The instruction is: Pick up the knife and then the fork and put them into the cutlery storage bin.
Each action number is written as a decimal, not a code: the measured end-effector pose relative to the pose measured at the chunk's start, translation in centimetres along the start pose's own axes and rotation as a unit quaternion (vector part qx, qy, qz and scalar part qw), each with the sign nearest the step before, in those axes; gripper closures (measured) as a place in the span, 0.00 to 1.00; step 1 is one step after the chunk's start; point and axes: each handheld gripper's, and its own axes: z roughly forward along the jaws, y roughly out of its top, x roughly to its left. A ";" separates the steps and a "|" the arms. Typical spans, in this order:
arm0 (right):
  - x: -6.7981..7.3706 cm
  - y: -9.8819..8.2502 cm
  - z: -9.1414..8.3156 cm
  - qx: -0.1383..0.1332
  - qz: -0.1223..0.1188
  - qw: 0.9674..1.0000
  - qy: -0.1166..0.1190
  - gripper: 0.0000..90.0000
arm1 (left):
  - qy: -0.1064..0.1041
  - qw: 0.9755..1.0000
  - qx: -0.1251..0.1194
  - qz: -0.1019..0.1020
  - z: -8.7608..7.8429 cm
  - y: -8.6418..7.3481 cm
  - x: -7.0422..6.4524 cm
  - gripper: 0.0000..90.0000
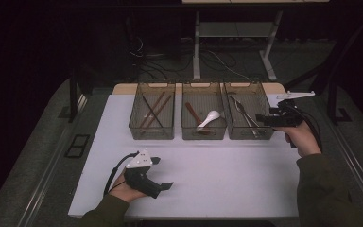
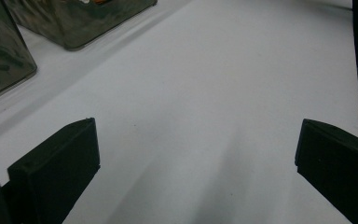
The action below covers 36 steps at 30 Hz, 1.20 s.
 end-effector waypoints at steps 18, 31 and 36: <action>3.7 -5.4 -3.8 -0.073 -0.031 0.995 0.056 0.21 | 0.001 1.000 0.005 -0.004 -0.4 -0.1 0.0 0.00; 6.6 -10.4 -3.6 -0.053 -0.062 0.992 0.092 0.21 | 0.005 1.000 0.006 -0.002 -0.5 -0.1 0.0 0.00; 7.5 -11.4 -3.9 -0.051 -0.067 0.991 0.103 0.20 | 0.006 1.000 0.004 0.001 -0.6 -0.1 -0.1 0.00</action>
